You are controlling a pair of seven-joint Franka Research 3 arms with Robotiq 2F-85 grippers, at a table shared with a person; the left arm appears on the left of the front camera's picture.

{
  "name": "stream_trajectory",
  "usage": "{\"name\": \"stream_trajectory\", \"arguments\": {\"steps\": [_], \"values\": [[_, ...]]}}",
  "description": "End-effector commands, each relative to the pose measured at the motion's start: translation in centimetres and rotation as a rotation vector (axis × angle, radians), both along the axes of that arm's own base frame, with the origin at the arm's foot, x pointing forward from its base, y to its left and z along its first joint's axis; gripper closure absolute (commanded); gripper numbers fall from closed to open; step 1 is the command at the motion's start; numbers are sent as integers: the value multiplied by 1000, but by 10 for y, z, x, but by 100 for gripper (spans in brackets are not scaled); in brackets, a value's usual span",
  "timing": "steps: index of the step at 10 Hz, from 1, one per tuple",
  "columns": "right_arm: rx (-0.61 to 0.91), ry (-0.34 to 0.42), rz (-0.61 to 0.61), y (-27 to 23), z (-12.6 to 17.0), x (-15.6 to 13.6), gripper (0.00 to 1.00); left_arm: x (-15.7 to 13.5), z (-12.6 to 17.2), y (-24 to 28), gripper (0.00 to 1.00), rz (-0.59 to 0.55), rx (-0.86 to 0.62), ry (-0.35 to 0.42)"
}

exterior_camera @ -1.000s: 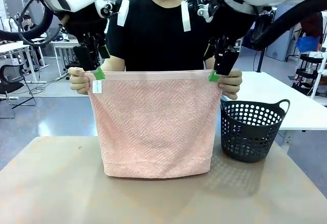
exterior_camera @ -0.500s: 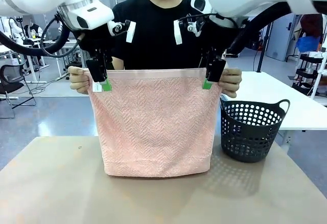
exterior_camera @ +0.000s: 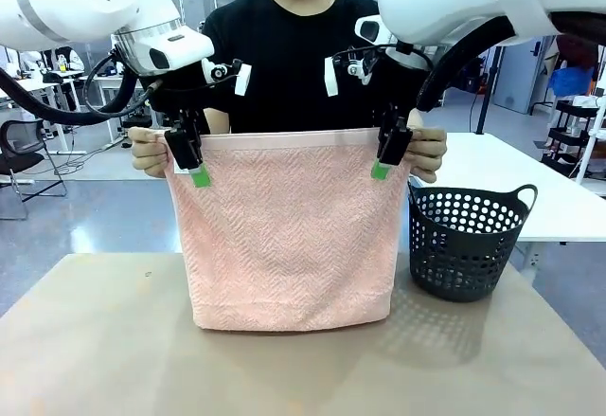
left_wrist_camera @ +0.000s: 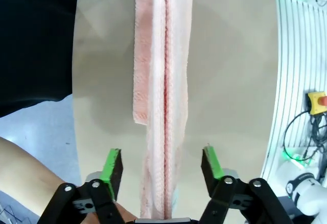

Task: Fold the towel.
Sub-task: Release the end of the 100 cm Hotel Towel you were holding and grab the top end of the folded side.

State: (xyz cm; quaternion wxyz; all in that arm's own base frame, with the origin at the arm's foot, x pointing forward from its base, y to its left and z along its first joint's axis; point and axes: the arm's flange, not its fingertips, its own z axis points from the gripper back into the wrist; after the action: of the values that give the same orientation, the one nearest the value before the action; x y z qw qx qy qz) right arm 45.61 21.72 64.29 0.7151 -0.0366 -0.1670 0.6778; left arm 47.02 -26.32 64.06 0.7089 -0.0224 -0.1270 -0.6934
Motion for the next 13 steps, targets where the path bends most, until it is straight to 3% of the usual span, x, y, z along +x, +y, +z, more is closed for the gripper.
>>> {"name": "stream_trajectory", "arguments": {"steps": [1,4,9,11,12,13], "values": [[1,14,17,-2,6,3,100,2,9,4,100,-14,-18,19],[-2,16,20,-1,5,3,97,0,10,6,98,-14,-15,22],[3,18,29,-1,4,2,100,1,12,11,100,-7,-16,40],[42,73,-16,-9,-10,12,100,4,9,22,100,-2,-46,42],[0,10,1,1,1,0,100,1,7,8,100,13,-8,21],[0,10,1,1,1,0,100,1,7,8,100,13,-8,21]]}}
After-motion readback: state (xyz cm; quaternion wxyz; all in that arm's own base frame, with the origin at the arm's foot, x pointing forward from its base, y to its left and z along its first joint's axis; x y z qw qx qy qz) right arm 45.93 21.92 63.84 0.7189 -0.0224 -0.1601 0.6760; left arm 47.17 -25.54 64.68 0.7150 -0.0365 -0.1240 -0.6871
